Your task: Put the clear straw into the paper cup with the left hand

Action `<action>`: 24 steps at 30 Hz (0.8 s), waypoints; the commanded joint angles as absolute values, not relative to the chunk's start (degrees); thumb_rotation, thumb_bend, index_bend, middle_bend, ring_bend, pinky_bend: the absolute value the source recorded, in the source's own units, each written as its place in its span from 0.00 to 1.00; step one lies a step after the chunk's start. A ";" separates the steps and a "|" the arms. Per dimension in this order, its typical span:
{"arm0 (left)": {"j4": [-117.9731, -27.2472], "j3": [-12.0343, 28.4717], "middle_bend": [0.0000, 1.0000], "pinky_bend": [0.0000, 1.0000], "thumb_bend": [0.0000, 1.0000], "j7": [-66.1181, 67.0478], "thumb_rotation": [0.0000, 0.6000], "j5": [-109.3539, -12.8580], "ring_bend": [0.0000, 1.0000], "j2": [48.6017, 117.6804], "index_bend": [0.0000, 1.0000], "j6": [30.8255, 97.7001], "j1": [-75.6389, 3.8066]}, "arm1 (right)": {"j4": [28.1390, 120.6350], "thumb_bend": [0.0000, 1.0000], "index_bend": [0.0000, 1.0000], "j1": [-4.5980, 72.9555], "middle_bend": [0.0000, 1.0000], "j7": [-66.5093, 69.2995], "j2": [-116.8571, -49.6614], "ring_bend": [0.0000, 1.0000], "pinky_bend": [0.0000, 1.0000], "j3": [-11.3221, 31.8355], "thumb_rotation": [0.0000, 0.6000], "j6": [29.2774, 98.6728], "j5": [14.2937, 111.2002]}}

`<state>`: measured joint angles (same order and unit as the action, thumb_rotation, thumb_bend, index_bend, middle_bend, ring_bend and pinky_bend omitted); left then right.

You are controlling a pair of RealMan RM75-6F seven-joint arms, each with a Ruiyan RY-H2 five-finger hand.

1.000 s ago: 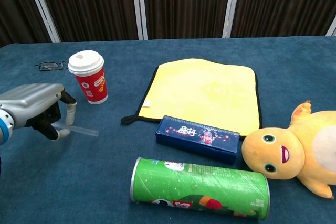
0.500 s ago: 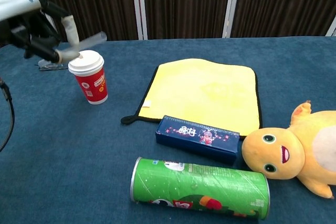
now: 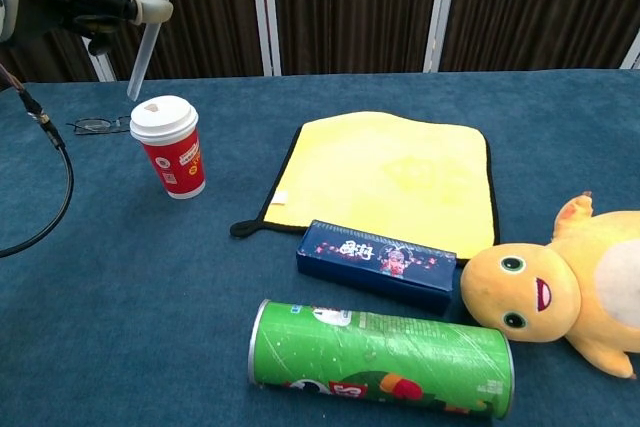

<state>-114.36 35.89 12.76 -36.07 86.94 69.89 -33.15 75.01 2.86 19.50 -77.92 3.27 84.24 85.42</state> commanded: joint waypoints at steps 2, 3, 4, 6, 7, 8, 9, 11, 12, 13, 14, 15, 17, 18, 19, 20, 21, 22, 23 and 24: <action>-107.37 38.55 1.00 0.77 0.38 4.37 1.00 -35.30 0.91 87.88 0.59 63.83 -34.43 | 75.15 0.07 0.00 2.96 0.00 20.04 -77.73 0.00 0.00 3.29 1.00 83.76 85.20; -106.49 38.60 1.00 0.77 0.38 3.14 1.00 -35.69 0.91 87.93 0.59 63.11 -34.40 | 75.17 0.07 0.00 2.98 0.00 20.12 -77.71 0.00 0.00 3.28 1.00 83.67 85.17; -105.67 38.58 1.00 0.77 0.38 2.14 1.00 -36.16 0.91 87.95 0.59 62.49 -34.40 | 75.20 0.07 0.00 2.99 0.00 20.20 -77.68 0.00 0.00 3.26 1.00 83.61 85.17; -104.04 38.46 1.00 0.77 0.38 0.76 1.00 -37.03 0.91 87.95 0.59 61.55 -34.59 | 75.27 0.07 0.00 3.01 0.00 20.33 -77.63 0.00 0.00 3.25 1.00 83.53 85.17; -103.29 38.43 1.00 0.77 0.38 0.14 1.00 -37.41 0.91 87.96 0.59 61.10 -34.76 | 75.30 0.07 0.00 3.01 0.00 20.35 -77.62 0.00 0.00 3.24 1.00 83.50 85.17; -102.68 38.38 1.00 0.77 0.39 -0.44 1.00 -37.65 0.91 87.92 0.59 60.54 -34.92 | 75.32 0.07 0.00 3.01 0.00 20.36 -77.61 0.00 0.00 3.23 1.00 83.47 85.16; -102.13 38.33 1.00 0.77 0.38 -0.94 1.00 -37.79 0.91 87.87 0.59 60.06 -35.09 | 75.35 0.07 0.00 3.01 0.00 20.38 -77.60 0.00 0.00 3.21 1.00 83.43 85.16; -101.33 38.18 1.00 0.77 0.38 -1.85 1.00 -38.17 0.91 87.78 0.59 59.35 -35.34 | 75.38 0.07 0.00 3.02 0.00 20.41 -77.59 0.00 0.00 3.21 1.00 83.33 85.09; -100.93 38.07 1.00 0.77 0.38 -2.23 1.00 -38.35 0.91 87.77 0.59 59.15 -35.45 | 75.39 0.07 0.00 3.03 0.00 20.42 -77.59 0.00 0.00 3.23 1.00 83.28 85.05; -100.56 37.95 1.00 0.77 0.39 -2.61 1.00 -38.54 0.91 87.76 0.59 59.00 -35.53 | 75.39 0.07 0.00 3.03 0.00 20.44 -77.59 0.00 0.00 3.24 1.00 83.23 85.00; -100.22 37.87 1.00 0.77 0.38 -3.02 1.00 -38.72 0.91 87.73 0.59 58.84 -35.60 | 75.40 0.07 0.00 3.04 0.00 20.46 -77.58 0.00 0.00 3.25 1.00 83.18 84.96; -99.89 37.83 1.00 0.77 0.38 -3.46 1.00 -38.84 0.91 87.69 0.59 58.73 -35.63 | 75.40 0.07 0.00 3.04 0.00 20.47 -77.56 0.00 0.00 3.26 1.00 83.15 84.94; -98.99 37.65 1.00 0.77 0.39 -4.22 1.00 -39.10 0.91 87.48 0.59 58.68 -35.67 | 75.45 0.07 0.00 3.04 0.00 20.54 -77.52 0.00 0.00 3.25 1.00 83.06 84.89; -98.63 37.54 1.00 0.77 0.39 -4.45 1.00 -39.21 0.91 87.34 0.59 58.62 -35.67 | 75.46 0.07 0.00 3.04 0.00 20.55 -77.50 0.00 0.00 3.23 1.00 83.01 84.87; -98.27 37.43 1.00 0.77 0.38 -4.73 1.00 -39.27 0.91 87.23 0.59 58.57 -35.65 | 75.46 0.07 0.00 3.04 0.00 20.57 -77.48 0.00 0.00 3.21 1.00 82.95 84.86; -97.89 37.33 1.00 0.77 0.39 -5.03 1.00 -39.28 0.91 87.13 0.59 58.49 -35.64 | 75.49 0.07 0.00 3.03 0.00 20.59 -77.46 0.00 0.00 3.20 1.00 82.93 84.85; -97.50 37.21 1.00 0.77 0.38 -5.40 1.00 -39.22 0.91 87.03 0.59 58.29 -35.60 | 75.51 0.07 0.00 3.03 0.00 20.61 -77.43 0.00 0.00 3.21 1.00 82.92 84.82; -97.05 37.13 1.00 0.77 0.38 -5.86 1.00 -39.11 0.91 86.98 0.59 58.10 -35.55 | 75.53 0.07 0.00 3.03 0.00 20.59 -77.43 0.00 0.00 3.22 1.00 82.92 84.82; -96.66 37.04 1.00 0.77 0.38 -6.34 1.00 -39.03 0.91 86.97 0.59 57.86 -35.53 | 75.54 0.07 0.00 3.03 0.00 20.55 -77.43 0.00 0.00 3.20 1.00 82.90 84.83; -96.29 36.92 1.00 0.77 0.38 -6.89 1.00 -38.95 0.91 86.97 0.59 57.48 -35.51 | 75.57 0.07 0.00 3.03 0.00 20.50 -77.44 0.00 0.00 3.17 1.00 82.88 84.86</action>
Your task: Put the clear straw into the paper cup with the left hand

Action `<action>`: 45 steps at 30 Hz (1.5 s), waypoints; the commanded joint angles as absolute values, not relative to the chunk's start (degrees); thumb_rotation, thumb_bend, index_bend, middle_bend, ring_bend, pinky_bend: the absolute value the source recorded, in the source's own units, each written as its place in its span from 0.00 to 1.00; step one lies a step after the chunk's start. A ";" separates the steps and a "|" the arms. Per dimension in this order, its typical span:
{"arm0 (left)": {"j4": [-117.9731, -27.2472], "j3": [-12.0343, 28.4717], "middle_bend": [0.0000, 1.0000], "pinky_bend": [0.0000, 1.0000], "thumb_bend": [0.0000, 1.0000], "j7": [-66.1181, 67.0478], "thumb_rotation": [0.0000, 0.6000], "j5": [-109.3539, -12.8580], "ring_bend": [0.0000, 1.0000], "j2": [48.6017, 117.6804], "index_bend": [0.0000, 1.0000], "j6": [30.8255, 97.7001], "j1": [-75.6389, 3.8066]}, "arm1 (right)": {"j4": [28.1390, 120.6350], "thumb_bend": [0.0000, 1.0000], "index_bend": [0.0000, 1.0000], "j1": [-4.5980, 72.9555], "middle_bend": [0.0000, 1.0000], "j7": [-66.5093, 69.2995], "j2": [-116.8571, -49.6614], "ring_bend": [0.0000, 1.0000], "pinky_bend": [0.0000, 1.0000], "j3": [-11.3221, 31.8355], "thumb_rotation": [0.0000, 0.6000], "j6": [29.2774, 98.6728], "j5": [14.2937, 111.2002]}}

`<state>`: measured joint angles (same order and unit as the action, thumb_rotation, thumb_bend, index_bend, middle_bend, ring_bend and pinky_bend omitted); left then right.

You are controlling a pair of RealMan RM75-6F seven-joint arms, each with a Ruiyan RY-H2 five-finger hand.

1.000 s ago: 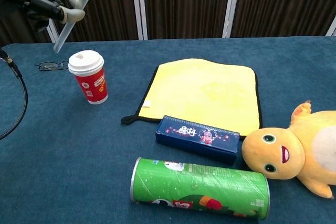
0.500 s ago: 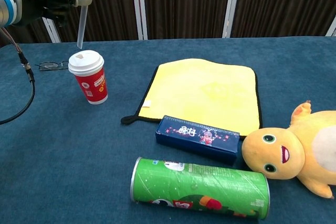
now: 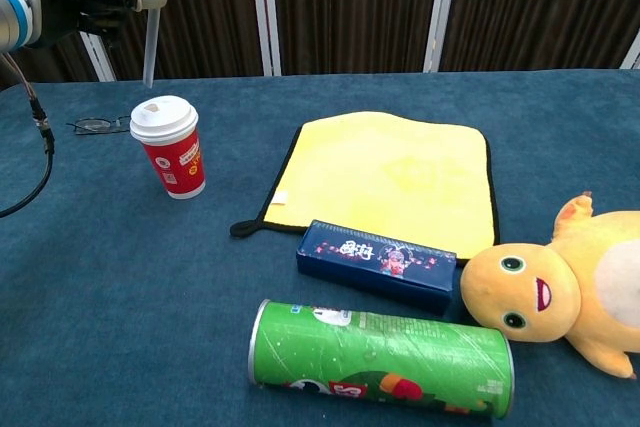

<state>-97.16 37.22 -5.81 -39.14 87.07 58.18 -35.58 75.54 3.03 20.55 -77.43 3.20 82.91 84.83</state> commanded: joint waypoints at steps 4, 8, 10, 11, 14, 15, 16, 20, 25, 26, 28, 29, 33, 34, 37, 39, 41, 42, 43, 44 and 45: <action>-94.91 36.27 1.00 0.77 0.39 -9.02 1.00 -39.63 0.91 87.04 0.59 55.92 -35.52 | 75.57 0.07 0.00 3.01 0.00 20.38 -77.48 0.00 0.00 3.20 1.00 82.96 84.86; -93.50 35.42 1.00 0.77 0.38 -11.15 1.00 -41.01 0.91 87.17 0.59 54.48 -35.55 | 75.56 0.07 0.00 2.98 0.00 20.39 -77.46 0.00 0.00 3.22 1.00 82.93 84.79; -93.17 35.10 1.00 0.77 0.38 -11.77 1.00 -41.48 0.91 87.36 0.59 54.35 -35.65 | 75.52 0.07 0.00 2.98 0.00 20.42 -77.46 0.00 0.00 3.23 1.00 82.95 84.80; -93.03 34.93 1.00 0.77 0.39 -11.97 1.00 -41.71 0.91 87.42 0.59 54.29 -35.71 | 75.50 0.07 0.00 2.97 0.00 20.44 -77.45 0.00 0.00 3.24 1.00 82.94 84.79; -92.62 34.54 1.00 0.77 0.38 -12.39 1.00 -42.23 0.91 87.54 0.59 54.38 -35.92 | 75.50 0.07 0.00 2.94 0.00 20.49 -77.42 0.00 0.00 3.26 1.00 83.00 84.79; -92.49 34.38 1.00 0.77 0.38 -12.51 1.00 -42.30 0.91 87.58 0.59 54.41 -35.95 | 75.49 0.07 0.00 2.93 0.00 20.50 -77.43 0.00 0.00 3.25 1.00 83.02 84.80; -92.36 34.21 1.00 0.77 0.38 -12.61 1.00 -42.32 0.91 87.61 0.59 54.42 -35.99 | 75.49 0.07 0.00 2.91 0.00 20.51 -77.43 0.00 0.00 3.25 1.00 83.04 84.81; -91.65 33.50 1.00 0.77 0.38 -12.99 1.00 -42.59 0.91 87.78 0.59 54.40 -36.15 | 75.55 0.07 0.00 2.88 0.00 20.50 -77.39 0.00 0.00 3.24 1.00 83.06 84.80; -90.95 33.04 1.00 0.77 0.38 -13.74 1.00 -43.10 0.91 87.89 0.59 54.70 -36.25 | 75.56 0.07 0.00 2.84 0.00 20.40 -77.39 0.00 0.00 3.27 1.00 83.02 84.70; -90.87 32.99 1.00 0.77 0.39 -13.88 1.00 -43.17 0.91 87.85 0.59 54.72 -36.26 | 75.57 0.07 0.00 2.83 0.00 20.41 -77.39 0.00 0.00 3.26 1.00 82.99 84.68; -90.69 32.86 1.00 0.77 0.38 -14.09 1.00 -43.26 0.91 87.72 0.59 54.73 -36.25 | 75.58 0.07 0.00 2.82 0.00 20.38 -77.38 0.00 0.00 3.27 1.00 82.98 84.65; -90.57 32.79 1.00 0.77 0.38 -14.20 1.00 -43.31 0.91 87.67 0.59 54.67 -36.27 | 75.60 0.07 0.00 2.82 0.00 20.37 -77.38 0.00 0.00 3.28 1.00 82.99 84.64; -90.07 32.19 1.00 0.77 0.39 -15.12 1.00 -43.57 0.90 87.55 0.58 53.83 -36.19 | 75.65 0.07 0.00 2.79 0.00 20.32 -77.37 0.00 0.00 3.27 1.00 82.97 84.63; -89.89 31.98 1.00 0.77 0.39 -15.39 1.00 -43.75 0.90 87.55 0.58 53.61 -36.14 | 75.65 0.07 0.00 2.79 0.00 20.32 -77.36 0.00 0.00 3.26 1.00 82.97 84.63; -89.28 31.44 0.99 0.76 0.38 -16.14 1.00 -44.25 0.90 87.67 0.56 53.13 -36.00 | 75.69 0.07 0.00 2.76 0.00 20.30 -77.32 0.00 0.00 3.24 1.00 82.92 84.59; -88.82 31.11 0.99 0.76 0.37 -16.63 1.00 -44.67 0.89 87.75 0.55 52.88 -35.95 | 75.73 0.07 0.00 2.76 0.00 20.25 -77.29 0.00 0.00 3.22 1.00 82.93 84.63; -88.39 30.76 0.98 0.76 0.31 -17.04 1.00 -45.16 0.89 87.72 0.53 52.78 -35.85 | 75.77 0.07 0.00 2.74 0.00 20.20 -77.27 0.00 0.00 3.19 1.00 82.92 84.66; -88.28 30.67 0.98 0.76 0.28 -17.19 1.00 -45.30 0.89 87.72 0.52 52.86 -35.80 | 75.78 0.07 0.00 2.73 0.00 20.18 -77.26 0.00 0.00 3.18 1.00 82.91 84.65; -88.26 30.62 0.98 0.76 0.25 -17.38 1.00 -45.42 0.89 87.71 0.51 52.91 -35.74 | 75.79 0.07 0.00 2.73 0.00 20.15 -77.26 0.00 0.00 3.18 1.00 82.91 84.65; -88.26 30.61 0.98 0.76 0.23 -17.49 1.00 -45.48 0.89 87.68 0.50 52.93 -35.71 | 75.79 0.07 0.00 2.74 0.00 20.14 -77.26 0.00 0.00 3.18 1.00 82.90 84.66; -88.30 30.56 0.98 0.76 0.22 -17.78 1.00 -45.71 0.89 87.59 0.50 53.06 -35.58 | 75.81 0.07 0.00 2.73 0.00 20.09 -77.26 0.00 0.00 3.18 1.00 82.89 84.65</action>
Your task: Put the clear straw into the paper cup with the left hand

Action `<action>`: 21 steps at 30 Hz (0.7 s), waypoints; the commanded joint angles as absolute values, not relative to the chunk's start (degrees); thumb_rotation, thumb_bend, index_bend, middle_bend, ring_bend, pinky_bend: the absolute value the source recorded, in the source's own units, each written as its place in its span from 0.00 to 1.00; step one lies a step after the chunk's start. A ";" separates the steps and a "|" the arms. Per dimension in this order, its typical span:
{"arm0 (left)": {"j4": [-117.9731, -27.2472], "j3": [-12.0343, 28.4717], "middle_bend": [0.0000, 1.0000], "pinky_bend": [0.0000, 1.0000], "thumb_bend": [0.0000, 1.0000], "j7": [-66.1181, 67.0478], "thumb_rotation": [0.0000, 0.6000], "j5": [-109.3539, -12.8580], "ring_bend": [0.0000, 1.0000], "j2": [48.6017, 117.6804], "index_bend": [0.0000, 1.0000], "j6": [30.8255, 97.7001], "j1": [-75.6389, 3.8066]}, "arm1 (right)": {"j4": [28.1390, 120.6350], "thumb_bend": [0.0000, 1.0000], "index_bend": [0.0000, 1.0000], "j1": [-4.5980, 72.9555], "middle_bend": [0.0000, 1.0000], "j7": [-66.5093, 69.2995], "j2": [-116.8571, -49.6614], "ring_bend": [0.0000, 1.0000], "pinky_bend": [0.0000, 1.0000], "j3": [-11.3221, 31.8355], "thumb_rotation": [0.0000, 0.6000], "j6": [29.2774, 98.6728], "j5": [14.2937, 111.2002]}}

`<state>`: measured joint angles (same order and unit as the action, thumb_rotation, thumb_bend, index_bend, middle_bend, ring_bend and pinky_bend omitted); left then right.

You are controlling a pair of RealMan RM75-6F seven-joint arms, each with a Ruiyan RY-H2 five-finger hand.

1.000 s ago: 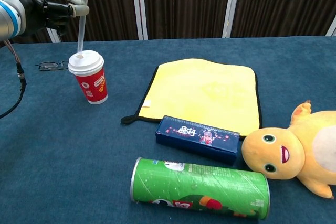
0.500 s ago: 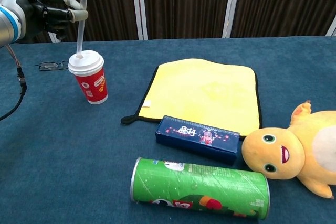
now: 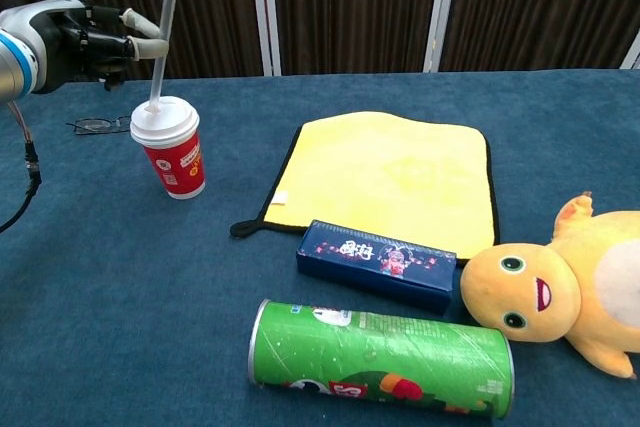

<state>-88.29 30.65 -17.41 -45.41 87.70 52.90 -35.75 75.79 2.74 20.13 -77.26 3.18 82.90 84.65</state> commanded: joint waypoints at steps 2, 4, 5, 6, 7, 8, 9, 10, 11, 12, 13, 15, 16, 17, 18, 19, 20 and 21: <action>-88.39 30.53 0.98 0.76 0.20 -18.14 1.00 -46.17 0.89 87.47 0.49 53.43 -35.40 | 75.83 0.07 0.00 2.74 0.00 20.03 -77.27 0.00 0.00 3.18 1.00 82.83 84.61; -88.66 30.49 0.98 0.76 0.20 -18.54 1.00 -46.61 0.89 87.22 0.49 53.72 -35.13 | 75.86 0.07 0.00 2.73 0.00 19.96 -77.26 0.00 0.00 3.13 1.00 82.75 84.59; -88.80 30.44 0.98 0.76 0.20 -18.63 1.00 -46.78 0.89 87.05 0.49 53.85 -35.01 | 75.86 0.07 0.00 2.73 0.00 19.93 -77.25 0.00 0.00 3.13 1.00 82.71 84.57; -88.97 30.41 0.98 0.76 0.20 -18.77 1.00 -46.97 0.89 86.88 0.49 54.00 -34.87 | 75.88 0.07 0.00 2.74 0.00 19.90 -77.25 0.00 0.00 3.13 1.00 82.68 84.56; -89.18 30.42 0.98 0.76 0.20 -18.93 1.00 -47.10 0.89 86.70 0.49 54.17 -34.72 | 75.89 0.07 0.00 2.74 0.00 19.87 -77.25 0.00 0.00 3.14 1.00 82.68 84.55; -89.58 30.42 0.98 0.76 0.20 -19.17 1.00 -47.28 0.89 86.39 0.49 54.47 -34.44 | 75.90 0.07 0.00 2.73 0.00 19.81 -77.24 0.00 0.00 3.13 1.00 82.69 84.56; -89.97 30.42 0.98 0.76 0.20 -19.37 1.00 -47.47 0.89 86.16 0.49 54.64 -34.24 | 75.88 0.07 0.00 2.73 0.00 19.78 -77.24 0.00 0.00 3.12 1.00 82.72 84.59; -90.38 30.43 0.98 0.76 0.20 -19.58 1.00 -47.67 0.89 85.89 0.49 54.86 -33.99 | 75.87 0.07 0.00 2.72 0.00 19.76 -77.24 0.00 0.00 3.12 1.00 82.74 84.62; -90.88 30.38 0.98 0.76 0.20 -19.76 1.00 -47.99 0.88 85.59 0.49 55.14 -33.70 | 75.85 0.07 0.00 2.72 0.00 19.73 -77.24 0.00 0.00 3.12 1.00 82.77 84.64; -91.45 30.29 0.98 0.75 0.20 -19.86 1.00 -48.50 0.88 85.20 0.49 55.48 -33.39 | 75.83 0.07 0.00 2.72 0.00 19.69 -77.24 0.00 0.00 3.13 1.00 82.79 84.65; -92.08 30.16 0.97 0.75 0.20 -19.94 1.00 -49.18 0.88 84.74 0.49 55.89 -33.03 | 75.80 0.07 0.00 2.73 0.00 19.63 -77.25 0.00 0.00 3.13 1.00 82.80 84.67; -93.39 29.55 0.95 0.73 0.20 -19.64 1.00 -51.47 0.86 83.75 0.48 57.55 -32.05 | 75.74 0.07 0.00 2.71 0.00 19.55 -77.26 0.00 0.00 3.13 1.00 82.93 84.75; -94.01 29.01 0.93 0.71 0.20 -19.31 1.00 -52.87 0.84 83.26 0.47 58.51 -31.50 | 75.71 0.07 0.00 2.69 0.00 19.50 -77.28 0.00 0.00 3.14 1.00 82.98 84.77; -94.70 28.24 0.89 0.67 0.20 -18.73 1.00 -54.49 0.81 82.64 0.46 59.53 -30.85 | 75.66 0.07 0.00 2.69 0.00 19.41 -77.30 0.00 0.00 3.13 1.00 83.01 84.78; -95.35 27.38 0.86 0.64 0.20 -17.97 1.00 -56.26 0.78 81.96 0.44 60.64 -30.19 | 75.62 0.07 0.00 2.68 0.00 19.34 -77.33 0.00 0.00 3.13 1.00 83.02 84.79; -95.89 26.20 0.81 0.58 0.20 -16.65 1.00 -58.43 0.74 81.14 0.42 62.12 -29.39 | 75.57 0.07 0.00 2.68 0.00 19.26 -77.34 0.00 0.00 3.14 1.00 83.05 84.79; -96.39 24.96 0.73 0.50 0.20 -15.34 1.00 -60.63 0.67 80.38 0.38 63.62 -28.57 | 75.52 0.07 0.00 2.67 0.00 19.16 -77.36 0.00 0.00 3.14 1.00 83.11 84.82; -96.88 23.44 0.66 0.44 0.20 -13.65 1.00 -63.04 0.62 79.49 0.37 65.16 -27.67 | 75.47 0.07 0.00 2.67 0.00 19.03 -77.38 0.00 0.00 3.13 1.00 83.17 84.88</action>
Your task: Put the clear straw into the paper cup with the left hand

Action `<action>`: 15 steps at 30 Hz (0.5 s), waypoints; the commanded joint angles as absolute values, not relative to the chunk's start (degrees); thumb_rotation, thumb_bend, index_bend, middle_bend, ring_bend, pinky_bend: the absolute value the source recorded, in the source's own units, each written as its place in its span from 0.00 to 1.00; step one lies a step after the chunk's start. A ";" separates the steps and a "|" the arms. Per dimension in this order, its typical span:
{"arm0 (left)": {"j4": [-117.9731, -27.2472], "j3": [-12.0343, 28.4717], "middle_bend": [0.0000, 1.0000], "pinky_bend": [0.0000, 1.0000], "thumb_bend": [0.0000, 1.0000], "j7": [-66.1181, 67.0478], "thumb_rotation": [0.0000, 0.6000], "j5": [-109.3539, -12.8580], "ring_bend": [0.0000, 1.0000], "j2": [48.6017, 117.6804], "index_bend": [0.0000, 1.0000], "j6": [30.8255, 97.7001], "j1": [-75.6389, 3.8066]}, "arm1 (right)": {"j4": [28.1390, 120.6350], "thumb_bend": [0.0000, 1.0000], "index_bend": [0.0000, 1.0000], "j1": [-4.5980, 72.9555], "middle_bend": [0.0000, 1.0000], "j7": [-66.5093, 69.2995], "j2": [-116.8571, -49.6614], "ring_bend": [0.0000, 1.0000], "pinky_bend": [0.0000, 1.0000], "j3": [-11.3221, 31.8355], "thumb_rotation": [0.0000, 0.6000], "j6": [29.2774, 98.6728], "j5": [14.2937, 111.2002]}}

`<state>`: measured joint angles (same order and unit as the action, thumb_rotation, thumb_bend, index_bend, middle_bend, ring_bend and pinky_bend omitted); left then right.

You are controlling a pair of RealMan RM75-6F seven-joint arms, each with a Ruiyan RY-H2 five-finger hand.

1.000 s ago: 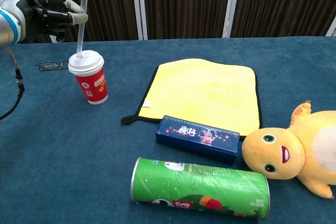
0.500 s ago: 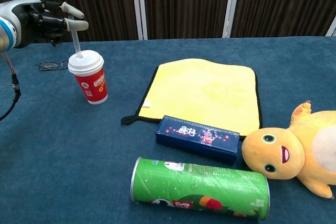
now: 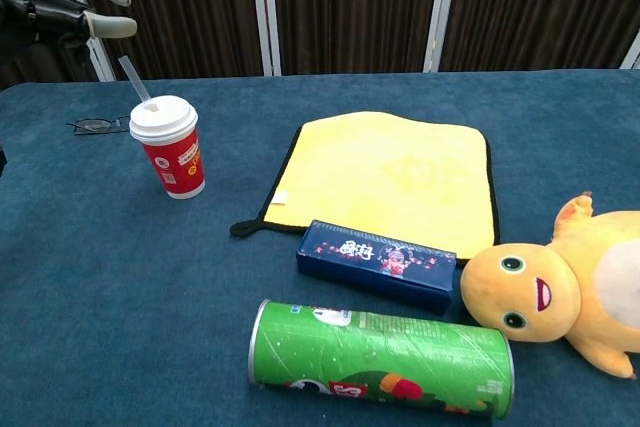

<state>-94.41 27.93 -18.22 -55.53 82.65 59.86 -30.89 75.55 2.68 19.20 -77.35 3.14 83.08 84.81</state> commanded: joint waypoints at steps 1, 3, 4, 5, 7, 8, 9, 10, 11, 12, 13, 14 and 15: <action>-97.31 21.77 0.54 0.35 0.20 -11.82 1.00 -65.25 0.53 78.60 0.34 66.61 -26.70 | 75.44 0.07 0.00 2.66 0.00 18.90 -77.41 0.00 0.00 3.12 1.00 83.23 84.92; -98.36 17.87 0.32 0.21 0.20 -7.54 1.00 -69.05 0.35 76.46 0.30 69.17 -24.39 | 75.40 0.07 0.00 2.62 0.00 18.56 -77.44 0.00 0.00 3.02 1.00 83.25 85.00; -99.00 15.82 0.20 0.14 0.20 -5.37 1.00 -70.44 0.24 75.34 0.27 70.25 -23.09 | 75.42 0.07 0.00 2.61 0.00 18.35 -77.43 0.00 0.00 2.94 1.00 83.20 85.03; -99.78 13.95 0.10 0.08 0.20 -3.41 1.00 -71.54 0.14 74.31 0.23 71.31 -21.81 | 75.45 0.07 0.00 2.60 0.00 18.11 -77.41 0.00 0.00 2.85 1.00 83.11 85.04; -100.87 10.68 0.02 0.01 0.20 0.16 1.00 -73.54 0.03 72.63 0.18 73.25 -19.59 | 75.55 0.07 0.00 2.60 0.00 17.68 -77.42 0.00 0.00 2.79 1.00 83.03 85.01; -100.98 8.57 0.00 0.00 0.20 3.02 1.00 -75.03 0.01 71.74 0.17 75.07 -18.02 | 75.64 0.07 0.00 2.59 0.00 17.39 -77.42 0.00 0.00 2.81 1.00 83.10 85.03; -100.80 7.43 0.00 0.00 0.20 4.68 1.00 -76.05 0.00 71.48 0.16 76.55 -17.01 | 75.66 0.07 0.00 2.59 0.00 17.20 -77.43 0.00 0.00 2.81 1.00 83.20 85.09; -100.45 6.26 0.00 0.00 0.20 6.27 1.00 -77.09 0.00 71.39 0.16 77.91 -16.03 | 75.66 0.07 0.00 2.58 0.00 17.06 -77.43 0.00 0.00 2.80 1.00 83.32 85.20; -99.99 5.02 0.00 0.00 0.20 7.86 1.00 -78.22 0.00 71.30 0.15 79.21 -15.05 | 75.65 0.07 0.00 2.59 0.00 16.92 -77.46 0.00 0.00 2.81 1.00 83.41 85.28; -99.41 3.81 0.00 0.00 0.20 9.34 1.00 -79.36 0.00 71.28 0.14 80.65 -13.99 | 75.66 0.07 0.00 2.58 0.00 16.81 -77.47 0.00 0.00 2.79 1.00 83.48 85.35; -98.86 2.82 0.00 0.00 0.20 10.34 1.00 -80.50 0.00 71.42 0.11 82.01 -13.05 | 75.68 0.07 0.00 2.60 0.00 16.74 -77.48 0.00 0.00 2.79 1.00 83.51 85.39; -98.22 1.80 0.00 0.00 0.20 11.20 1.00 -81.54 0.00 71.56 0.09 83.14 -12.16 | 75.69 0.07 0.00 2.63 0.00 16.63 -77.51 0.00 0.00 2.81 1.00 83.55 85.45; -97.65 0.91 0.00 0.00 0.20 12.10 1.00 -82.19 0.00 71.65 0.06 83.94 -11.37 | 75.70 0.07 0.00 2.66 0.00 16.52 -77.53 0.00 0.00 2.83 1.00 83.62 85.53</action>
